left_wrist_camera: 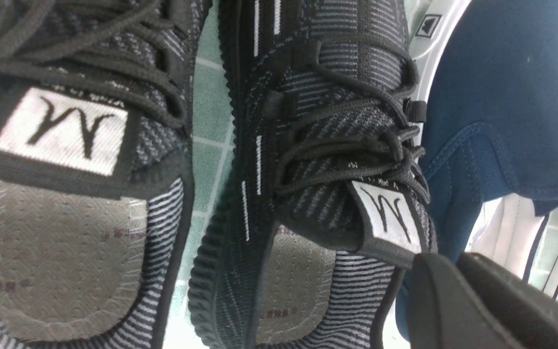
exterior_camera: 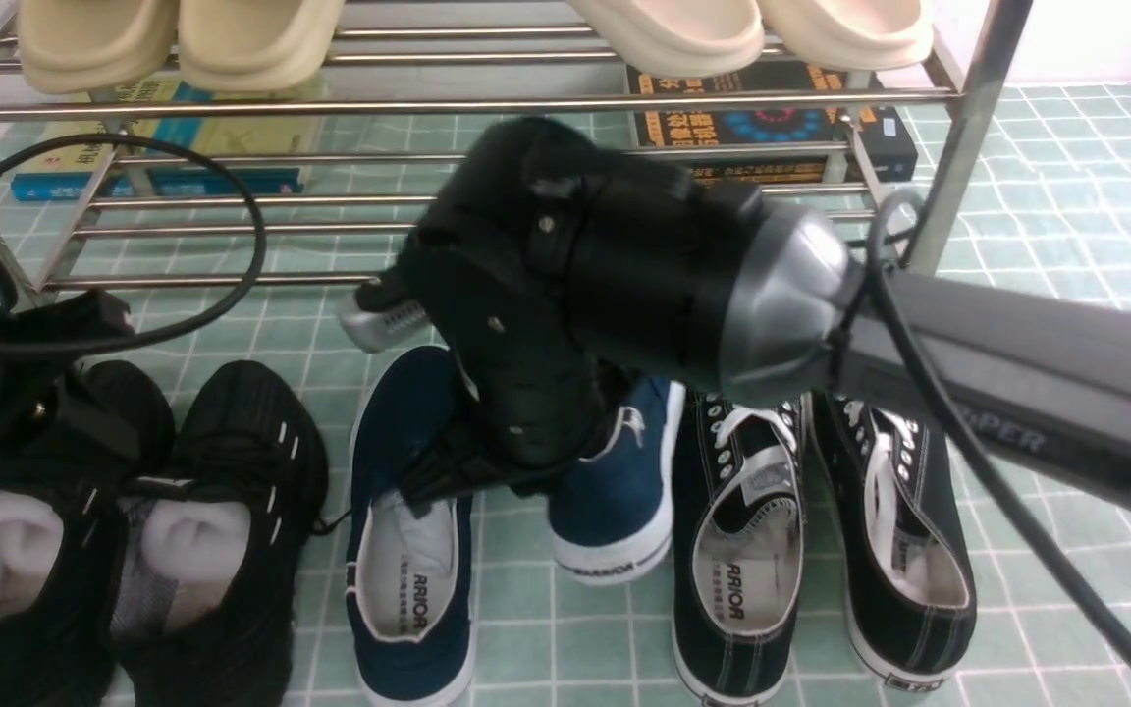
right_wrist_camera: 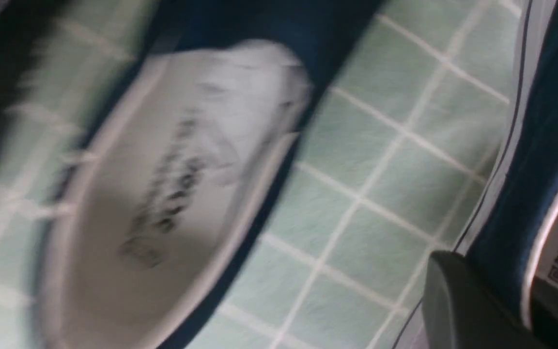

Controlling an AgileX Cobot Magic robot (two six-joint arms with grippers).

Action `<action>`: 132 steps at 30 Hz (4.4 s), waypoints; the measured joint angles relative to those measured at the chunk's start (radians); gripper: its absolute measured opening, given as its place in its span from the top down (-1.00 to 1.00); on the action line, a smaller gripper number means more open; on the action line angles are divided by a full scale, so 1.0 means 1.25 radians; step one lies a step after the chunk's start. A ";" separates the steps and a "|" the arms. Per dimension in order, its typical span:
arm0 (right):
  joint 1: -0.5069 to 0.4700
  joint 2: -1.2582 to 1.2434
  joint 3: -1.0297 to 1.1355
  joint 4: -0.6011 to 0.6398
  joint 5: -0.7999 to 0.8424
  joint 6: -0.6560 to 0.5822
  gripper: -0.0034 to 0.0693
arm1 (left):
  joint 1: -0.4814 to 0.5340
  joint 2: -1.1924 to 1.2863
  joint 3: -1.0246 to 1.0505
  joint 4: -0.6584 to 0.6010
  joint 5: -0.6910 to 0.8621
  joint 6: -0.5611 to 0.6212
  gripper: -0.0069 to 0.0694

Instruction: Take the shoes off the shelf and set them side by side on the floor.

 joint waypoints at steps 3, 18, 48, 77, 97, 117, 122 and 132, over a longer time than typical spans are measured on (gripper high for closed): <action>-0.013 0.000 0.050 0.003 -0.068 0.024 0.82 | 0.000 0.000 0.000 0.001 0.004 0.000 0.59; -0.018 0.013 0.082 0.075 -0.165 0.031 0.82 | 0.000 0.000 0.000 0.001 0.038 0.002 0.58; -0.019 -0.324 -0.006 0.216 0.044 -0.255 0.79 | 0.000 0.000 0.000 0.011 0.045 0.021 0.52; -0.019 -1.475 1.060 0.009 -0.603 -0.258 0.94 | 0.000 0.000 0.000 0.103 0.014 0.010 0.82; -0.019 -1.477 1.060 -0.009 -0.597 -0.254 0.92 | 0.000 0.000 0.000 0.117 -0.007 0.024 0.81; -0.395 -1.543 1.309 0.094 -0.605 -0.254 0.88 | 0.000 0.000 0.000 0.158 -0.009 0.023 0.77; -0.558 -1.610 1.416 0.095 -0.603 -0.254 0.86 | 0.000 0.000 0.000 0.177 -0.007 0.023 0.77; -0.740 -1.668 1.497 0.116 -0.633 -0.254 0.85 | 0.000 0.000 0.000 0.205 0.019 0.023 0.76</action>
